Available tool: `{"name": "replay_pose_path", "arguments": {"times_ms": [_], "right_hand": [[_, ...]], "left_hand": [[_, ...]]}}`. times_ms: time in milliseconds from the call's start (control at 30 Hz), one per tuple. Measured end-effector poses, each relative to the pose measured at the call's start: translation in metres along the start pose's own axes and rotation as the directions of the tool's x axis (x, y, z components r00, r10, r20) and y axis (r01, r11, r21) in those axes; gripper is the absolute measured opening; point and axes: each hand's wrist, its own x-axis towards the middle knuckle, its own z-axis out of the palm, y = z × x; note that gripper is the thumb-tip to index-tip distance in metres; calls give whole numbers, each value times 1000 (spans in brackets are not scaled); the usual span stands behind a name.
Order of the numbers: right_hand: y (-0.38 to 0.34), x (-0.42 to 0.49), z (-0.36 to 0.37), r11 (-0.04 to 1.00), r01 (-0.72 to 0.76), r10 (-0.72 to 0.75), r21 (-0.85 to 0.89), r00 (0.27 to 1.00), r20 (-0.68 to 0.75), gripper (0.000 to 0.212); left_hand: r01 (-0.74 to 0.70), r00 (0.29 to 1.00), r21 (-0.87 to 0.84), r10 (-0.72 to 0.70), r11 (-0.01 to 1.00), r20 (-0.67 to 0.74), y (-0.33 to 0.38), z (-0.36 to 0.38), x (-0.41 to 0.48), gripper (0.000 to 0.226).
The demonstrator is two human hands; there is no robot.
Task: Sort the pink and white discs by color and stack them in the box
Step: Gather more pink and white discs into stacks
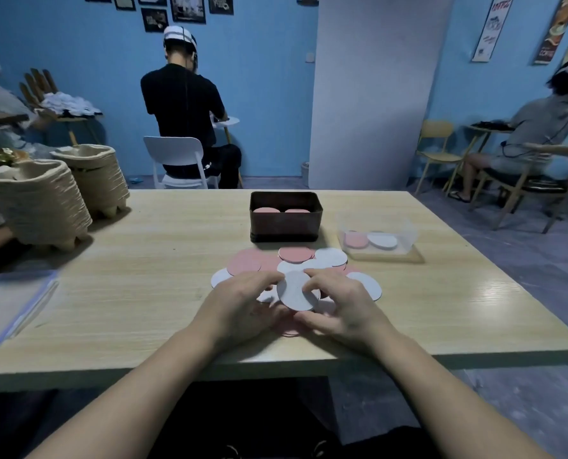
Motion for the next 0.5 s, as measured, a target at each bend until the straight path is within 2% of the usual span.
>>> {"name": "replay_pose_path", "arguments": {"times_ms": [167,333,500], "right_hand": [[9,-7,-16,997,-6,5,-73,1000,-15,36],[12,-9,-14,993,-20,16,-118,999,-39,37],[11,-11,-14,989,-52,46,-140,998,-50,36]], "left_hand": [[46,986,-29,-41,999,160,0,-7,-1,69],[6,949,64,-26,998,314,-1,-4,4,96],[-22,967,30,14,999,255,1,-6,4,71]]}}
